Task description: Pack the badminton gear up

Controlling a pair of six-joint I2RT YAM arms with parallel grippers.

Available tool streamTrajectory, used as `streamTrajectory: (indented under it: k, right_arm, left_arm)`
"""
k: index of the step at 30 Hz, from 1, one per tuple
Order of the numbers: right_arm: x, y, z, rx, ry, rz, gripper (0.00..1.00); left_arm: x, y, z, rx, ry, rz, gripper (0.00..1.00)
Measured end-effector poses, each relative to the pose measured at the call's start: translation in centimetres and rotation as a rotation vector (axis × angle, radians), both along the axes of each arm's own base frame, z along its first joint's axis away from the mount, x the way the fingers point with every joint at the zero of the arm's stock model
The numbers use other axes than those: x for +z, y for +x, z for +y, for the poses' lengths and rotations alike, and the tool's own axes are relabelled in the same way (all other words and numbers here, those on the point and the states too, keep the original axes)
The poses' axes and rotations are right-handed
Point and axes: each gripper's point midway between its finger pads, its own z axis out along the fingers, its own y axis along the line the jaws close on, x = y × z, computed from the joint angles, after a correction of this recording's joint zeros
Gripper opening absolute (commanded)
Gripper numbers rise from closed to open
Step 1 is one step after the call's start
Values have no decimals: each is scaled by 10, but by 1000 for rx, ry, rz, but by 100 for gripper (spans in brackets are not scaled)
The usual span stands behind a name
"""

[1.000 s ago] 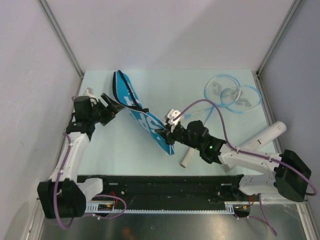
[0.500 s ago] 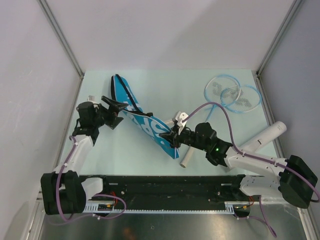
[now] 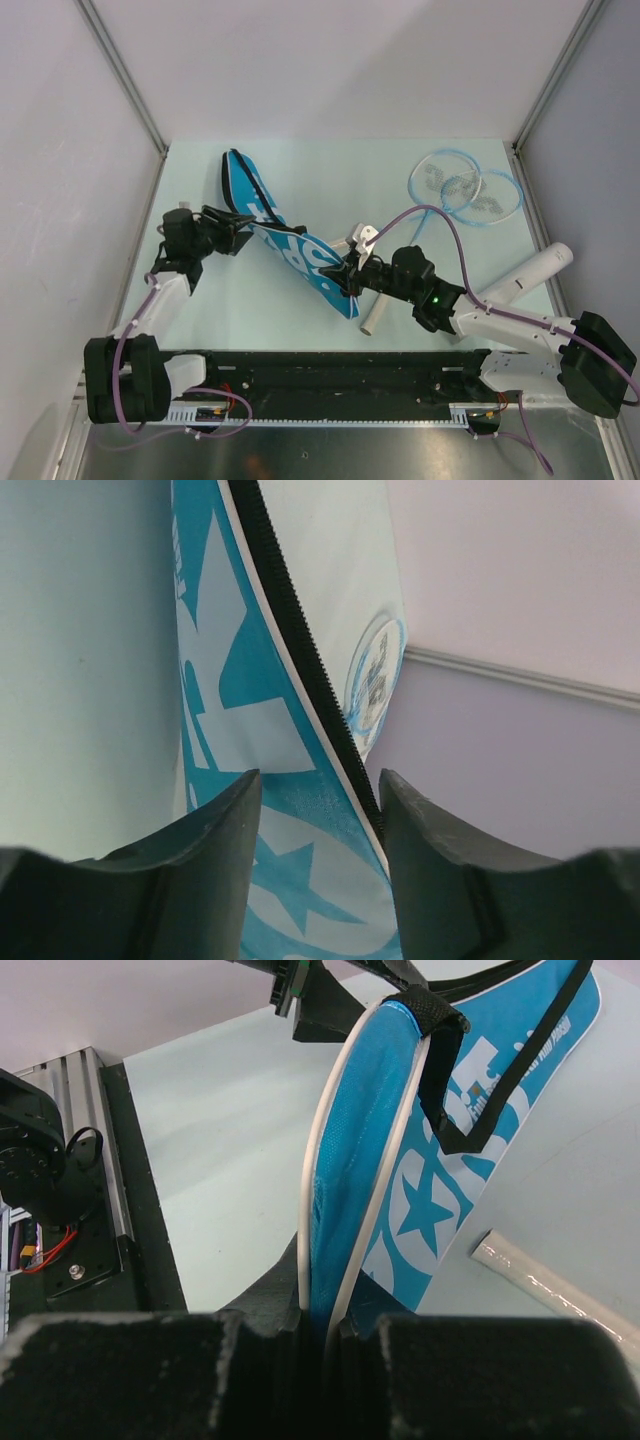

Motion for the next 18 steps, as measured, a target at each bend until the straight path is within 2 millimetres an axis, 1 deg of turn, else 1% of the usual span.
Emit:
streamTrajectory:
  k: [1,2,4,5,6,7,9,11,12,15,17,18]
  right_arm:
    - [0,0,0,0,0,1,0]
    - [0,0,0,1,0,1,0]
    - [-1,-2,1,4,0,4,1]
    - [-1,-3,2,8,0,4,10]
    - [-1,-4,4,14,3,7,49]
    - [-2,-6,6,23,6,10,65]
    - [-5,-10,9,37,13,45,89]
    - [-11,-14,11,47,14,107,92]
    - [-16,-16,12,54,6,145,96]
    - [-24,-18,14,60,-8,282,100]
    - [-17,-14,17,37,4,368,99]
    - [-9,-10,21,21,19,396,100]
  left_arm:
    - [-2,1,-1,0,-4,9,45]
    - [-4,1,-3,-4,-5,15,29]
    - [-4,1,-5,-9,-7,14,12]
    - [-4,2,-6,-9,-5,9,2]
    - [-3,2,-6,-12,1,2,0]
    - [-3,3,-6,-19,13,-9,1]
    - [-2,5,-4,-36,70,-40,0]
    - [3,8,-2,-70,144,-92,0]
    - [7,9,-4,-97,190,-130,0]
    - [22,9,-13,-179,314,-244,0]
    - [31,4,-24,-245,399,-327,0]
    - [35,1,-30,-278,438,-369,0]
